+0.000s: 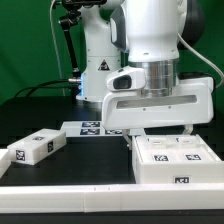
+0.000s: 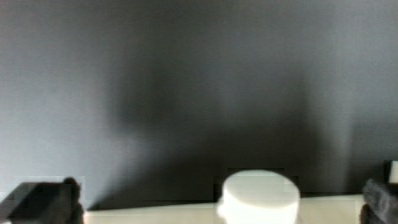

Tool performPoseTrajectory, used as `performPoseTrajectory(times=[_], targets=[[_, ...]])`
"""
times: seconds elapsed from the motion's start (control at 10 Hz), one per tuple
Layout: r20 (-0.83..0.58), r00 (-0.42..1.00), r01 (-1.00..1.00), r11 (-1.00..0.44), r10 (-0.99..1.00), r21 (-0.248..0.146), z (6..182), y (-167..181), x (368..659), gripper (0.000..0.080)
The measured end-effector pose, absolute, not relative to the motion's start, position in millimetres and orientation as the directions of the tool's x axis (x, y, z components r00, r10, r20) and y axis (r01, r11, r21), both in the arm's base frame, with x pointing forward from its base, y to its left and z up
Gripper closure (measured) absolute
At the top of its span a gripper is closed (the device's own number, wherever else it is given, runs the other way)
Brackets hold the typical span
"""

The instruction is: Assemble cabinet

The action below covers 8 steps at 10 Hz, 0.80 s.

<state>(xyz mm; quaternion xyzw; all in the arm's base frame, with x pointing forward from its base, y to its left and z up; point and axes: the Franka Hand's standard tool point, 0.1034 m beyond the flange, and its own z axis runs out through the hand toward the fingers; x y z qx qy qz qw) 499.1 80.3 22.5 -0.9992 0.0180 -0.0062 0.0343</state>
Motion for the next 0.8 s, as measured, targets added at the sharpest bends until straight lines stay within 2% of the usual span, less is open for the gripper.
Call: performPoseTrajectory(times=[0.8], targets=[[0.003,1.000,-0.015,-0.997,-0.015,-0.075,7.1,92,491,0.0003]])
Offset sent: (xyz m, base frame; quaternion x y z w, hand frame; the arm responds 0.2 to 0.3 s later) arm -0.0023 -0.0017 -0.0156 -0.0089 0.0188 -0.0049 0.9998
